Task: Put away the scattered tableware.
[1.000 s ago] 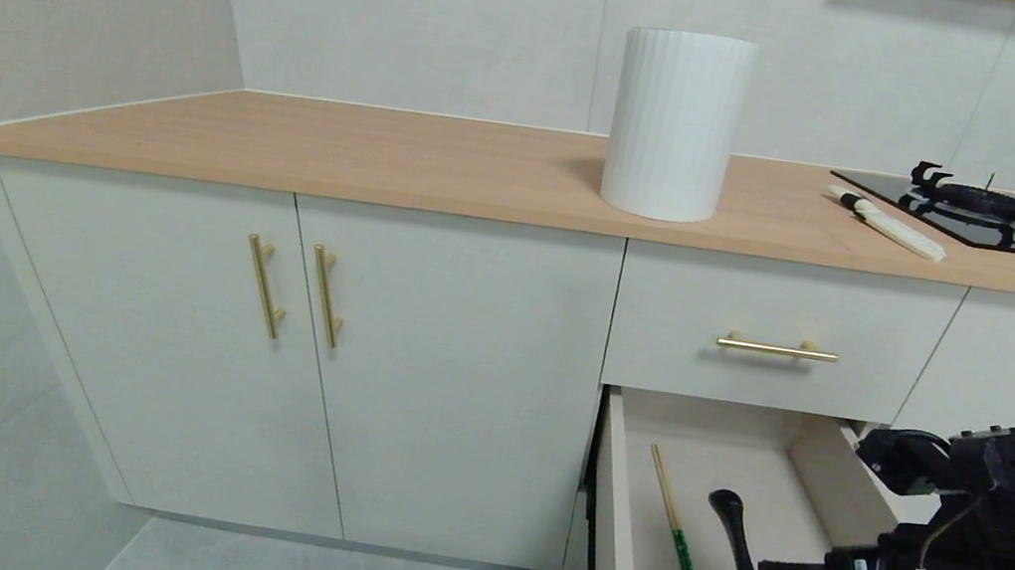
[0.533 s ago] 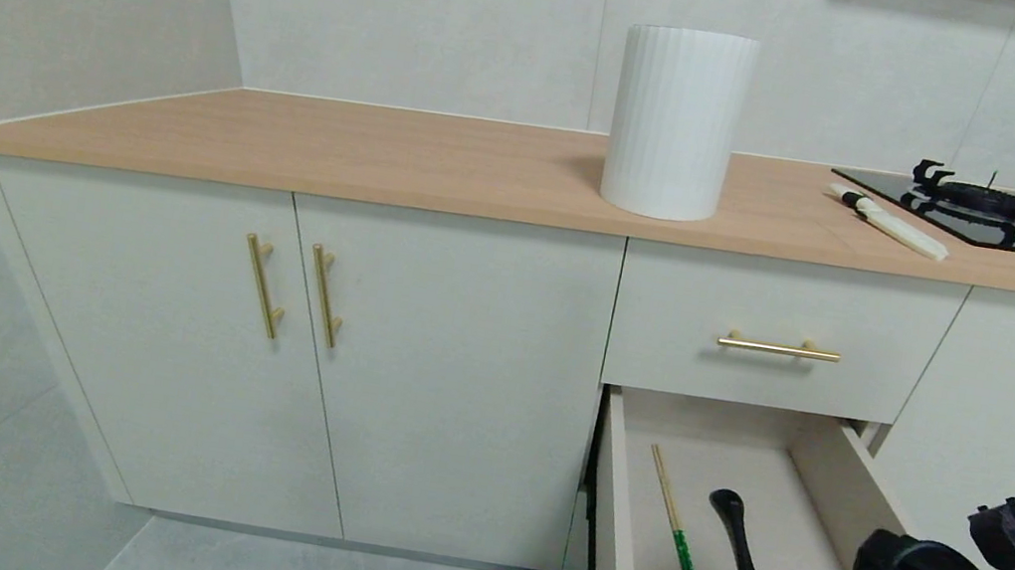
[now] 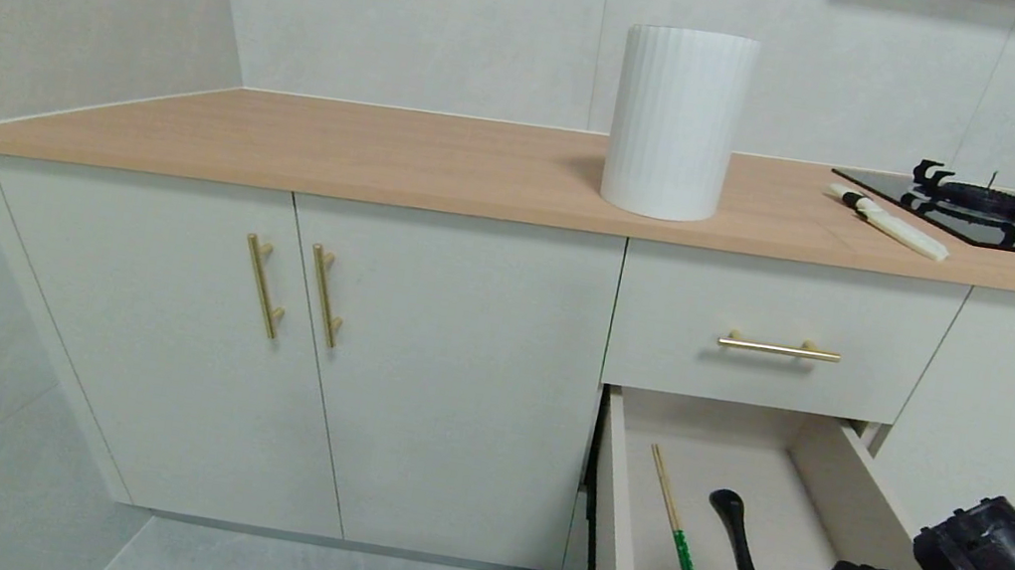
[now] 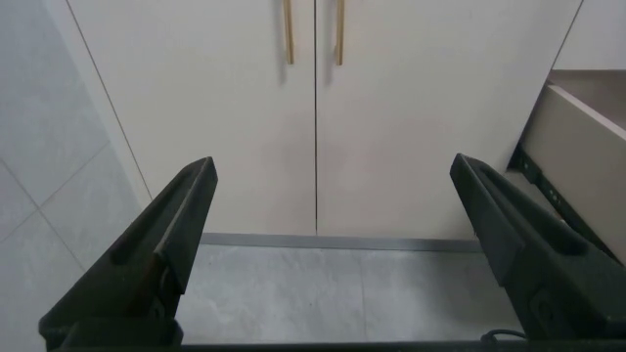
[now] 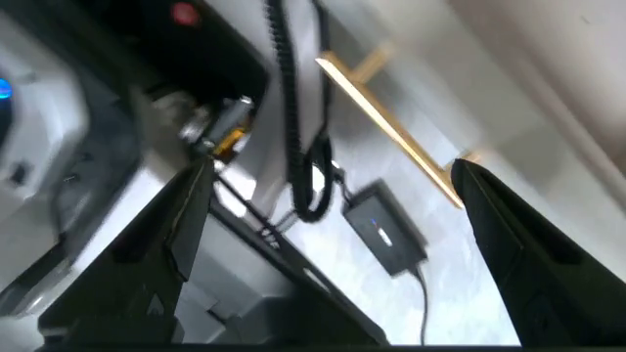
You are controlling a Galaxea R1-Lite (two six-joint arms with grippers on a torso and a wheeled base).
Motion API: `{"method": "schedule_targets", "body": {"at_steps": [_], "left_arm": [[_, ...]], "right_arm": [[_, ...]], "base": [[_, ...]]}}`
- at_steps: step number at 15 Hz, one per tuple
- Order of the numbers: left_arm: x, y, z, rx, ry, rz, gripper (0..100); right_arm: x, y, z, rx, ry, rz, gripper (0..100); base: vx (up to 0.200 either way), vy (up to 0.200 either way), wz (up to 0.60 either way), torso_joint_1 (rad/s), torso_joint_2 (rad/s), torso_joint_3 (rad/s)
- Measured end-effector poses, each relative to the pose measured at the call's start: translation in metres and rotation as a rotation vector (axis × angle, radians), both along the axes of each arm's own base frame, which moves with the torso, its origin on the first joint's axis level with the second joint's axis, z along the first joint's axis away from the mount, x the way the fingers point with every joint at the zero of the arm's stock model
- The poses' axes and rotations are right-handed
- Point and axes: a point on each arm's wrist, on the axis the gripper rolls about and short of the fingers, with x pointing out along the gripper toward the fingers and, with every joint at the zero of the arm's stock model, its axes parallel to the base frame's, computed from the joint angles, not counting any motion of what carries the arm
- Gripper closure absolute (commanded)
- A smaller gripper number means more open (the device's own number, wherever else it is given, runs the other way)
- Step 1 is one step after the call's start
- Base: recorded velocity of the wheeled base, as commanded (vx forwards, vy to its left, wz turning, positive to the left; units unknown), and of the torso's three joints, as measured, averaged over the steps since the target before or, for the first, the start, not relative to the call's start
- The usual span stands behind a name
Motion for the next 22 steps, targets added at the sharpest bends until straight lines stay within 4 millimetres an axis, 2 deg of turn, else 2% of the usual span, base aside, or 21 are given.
{"method": "schedule_targets", "body": {"at_steps": [3,8,17,22], "left_arm": [[0.0,0.0,0.0,0.0,0.0,0.0,0],[0.0,0.0,0.0,0.0,0.0,0.0,0],[0.0,0.0,0.0,0.0,0.0,0.0,0],[0.0,0.0,0.0,0.0,0.0,0.0,0]], "right_arm": [[0.009,0.004,-0.003,0.0,0.018,-0.069,0],[0.024,0.008,-0.004,0.037,-0.047,-0.15,0],[0.039,0.009,-0.012,0.052,-0.088,-0.243,0],[0.052,0.012,-0.017,0.064,-0.155,-0.357,0]], "base": [[0.0,0.0,0.0,0.0,0.0,0.0],[0.0,0.0,0.0,0.0,0.0,0.0],[0.0,0.0,0.0,0.0,0.0,0.0],[0.0,0.0,0.0,0.0,0.0,0.0]]}}
